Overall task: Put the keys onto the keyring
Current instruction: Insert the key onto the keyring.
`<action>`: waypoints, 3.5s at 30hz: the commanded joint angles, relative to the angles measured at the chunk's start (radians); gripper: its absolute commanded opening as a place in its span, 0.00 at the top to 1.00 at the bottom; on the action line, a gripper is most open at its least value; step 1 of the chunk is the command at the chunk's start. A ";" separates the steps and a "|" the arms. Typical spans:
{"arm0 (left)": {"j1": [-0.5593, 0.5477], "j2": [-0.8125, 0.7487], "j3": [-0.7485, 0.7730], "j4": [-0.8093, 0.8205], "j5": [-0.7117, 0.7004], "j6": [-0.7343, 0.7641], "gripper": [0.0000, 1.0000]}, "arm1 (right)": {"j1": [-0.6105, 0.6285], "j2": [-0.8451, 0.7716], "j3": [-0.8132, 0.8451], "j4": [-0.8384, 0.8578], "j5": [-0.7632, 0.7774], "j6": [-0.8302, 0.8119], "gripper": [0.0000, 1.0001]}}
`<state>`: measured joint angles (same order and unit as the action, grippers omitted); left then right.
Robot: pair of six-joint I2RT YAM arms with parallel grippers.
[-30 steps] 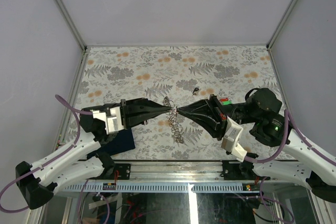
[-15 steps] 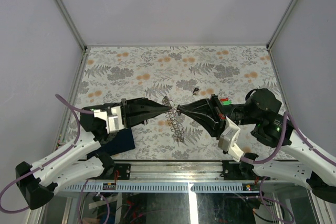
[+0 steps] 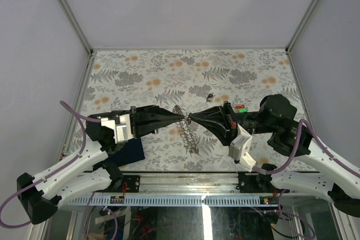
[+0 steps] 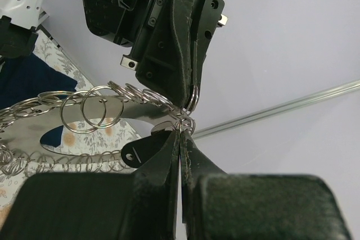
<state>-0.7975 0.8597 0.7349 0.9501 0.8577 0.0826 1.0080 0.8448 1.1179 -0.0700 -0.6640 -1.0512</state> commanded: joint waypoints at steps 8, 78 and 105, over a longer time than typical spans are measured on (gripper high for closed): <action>0.001 0.000 0.040 0.044 0.005 -0.002 1.00 | 0.008 0.001 0.011 0.056 0.004 0.003 1.00; 0.001 0.056 0.280 -0.619 0.048 0.086 1.00 | 0.007 -0.044 0.090 -0.210 0.024 -0.076 1.00; 0.000 0.076 0.324 -0.774 0.080 0.184 0.80 | 0.007 -0.035 0.077 -0.228 0.154 0.094 1.00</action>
<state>-0.7975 0.9504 1.0367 0.1524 0.9363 0.2600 1.0080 0.8082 1.1675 -0.3424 -0.5602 -1.0451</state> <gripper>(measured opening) 0.185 0.009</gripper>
